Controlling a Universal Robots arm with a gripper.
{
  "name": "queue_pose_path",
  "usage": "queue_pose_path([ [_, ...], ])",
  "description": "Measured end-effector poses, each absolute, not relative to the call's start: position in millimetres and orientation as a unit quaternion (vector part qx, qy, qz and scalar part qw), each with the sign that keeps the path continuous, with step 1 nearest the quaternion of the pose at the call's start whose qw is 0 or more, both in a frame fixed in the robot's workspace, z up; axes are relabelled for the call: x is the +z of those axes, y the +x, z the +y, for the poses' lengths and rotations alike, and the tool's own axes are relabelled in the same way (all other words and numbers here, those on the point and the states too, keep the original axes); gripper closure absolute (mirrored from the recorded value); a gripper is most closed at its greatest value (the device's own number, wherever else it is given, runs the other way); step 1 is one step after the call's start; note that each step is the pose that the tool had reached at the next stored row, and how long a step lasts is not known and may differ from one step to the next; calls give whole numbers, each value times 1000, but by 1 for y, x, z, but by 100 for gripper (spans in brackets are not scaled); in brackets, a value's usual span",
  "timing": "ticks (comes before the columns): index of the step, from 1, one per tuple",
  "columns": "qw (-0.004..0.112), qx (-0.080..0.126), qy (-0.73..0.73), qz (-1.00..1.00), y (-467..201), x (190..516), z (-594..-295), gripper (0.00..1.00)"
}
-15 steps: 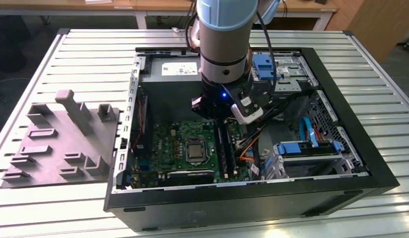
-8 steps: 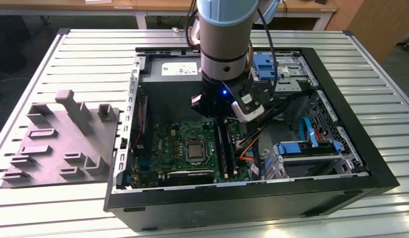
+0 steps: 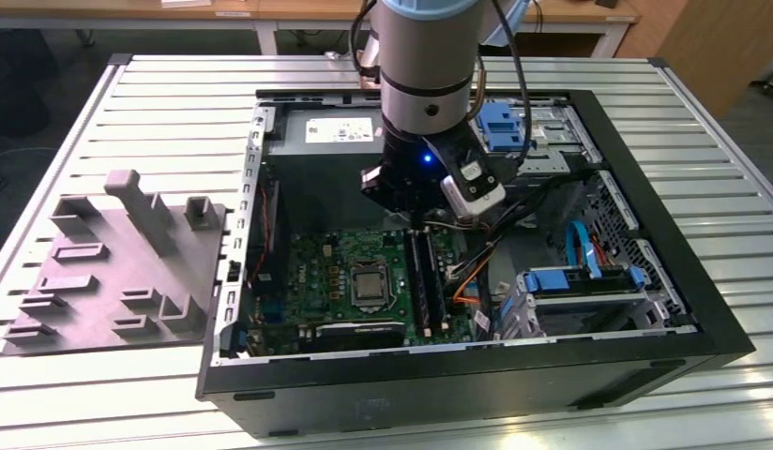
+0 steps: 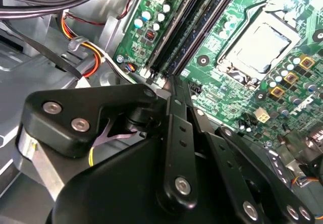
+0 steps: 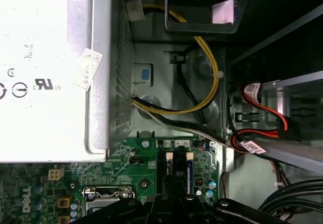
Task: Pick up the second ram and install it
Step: 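Press down the second ram until it locks into place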
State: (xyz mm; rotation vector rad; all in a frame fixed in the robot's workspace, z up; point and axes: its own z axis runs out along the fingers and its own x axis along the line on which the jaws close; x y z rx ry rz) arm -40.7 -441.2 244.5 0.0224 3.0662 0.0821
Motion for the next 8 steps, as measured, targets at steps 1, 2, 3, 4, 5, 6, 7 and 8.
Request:
queue_pose_path([
  [1, 37, 27, 7, 999, -41, 245, -441, 90],
  [2, 37, 26, 7, 999, -41, 245, -441, 90],
  [3, 37, 26, 7, 999, -41, 245, -441, 90],
  [4, 37, 26, 7, 999, -41, 245, -441, 90],
  [5, 37, 26, 7, 999, -41, 245, -441, 90],
  [6, 37, 26, 7, 999, -41, 245, -441, 90],
  [7, 37, 26, 7, 999, -41, 245, -441, 90],
  [8, 37, 26, 7, 999, -41, 245, -441, 90],
])
